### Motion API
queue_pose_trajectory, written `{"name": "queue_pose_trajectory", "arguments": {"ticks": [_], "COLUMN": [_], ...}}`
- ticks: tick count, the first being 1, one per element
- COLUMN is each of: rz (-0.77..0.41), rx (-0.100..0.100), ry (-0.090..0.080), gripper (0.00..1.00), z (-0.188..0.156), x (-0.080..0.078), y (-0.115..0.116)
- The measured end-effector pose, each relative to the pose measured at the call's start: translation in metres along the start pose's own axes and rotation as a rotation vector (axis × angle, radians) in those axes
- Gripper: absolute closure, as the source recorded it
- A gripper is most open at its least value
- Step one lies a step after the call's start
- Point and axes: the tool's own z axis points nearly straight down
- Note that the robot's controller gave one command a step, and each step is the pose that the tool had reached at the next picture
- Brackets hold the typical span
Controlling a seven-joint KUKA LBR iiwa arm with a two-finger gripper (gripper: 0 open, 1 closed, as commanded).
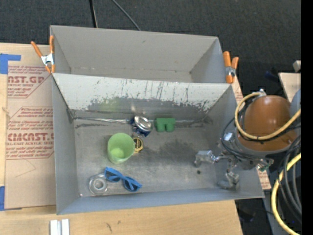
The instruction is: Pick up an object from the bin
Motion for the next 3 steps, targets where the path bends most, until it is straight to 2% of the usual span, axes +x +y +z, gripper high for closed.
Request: {"name": "queue_pose_trajectory", "arguments": {"ticks": [1,2,3], "rz": [0.000,0.000,0.000], "rx": [0.003,0.000,0.003], "ry": [0.012,0.000,0.013], "gripper": [1.00,0.00,1.00], "z": [0.0007,0.0000,0.0002], "x": [0.0060,0.0000,0.0060], "y": [-0.0031,-0.0001,-0.0033]}}
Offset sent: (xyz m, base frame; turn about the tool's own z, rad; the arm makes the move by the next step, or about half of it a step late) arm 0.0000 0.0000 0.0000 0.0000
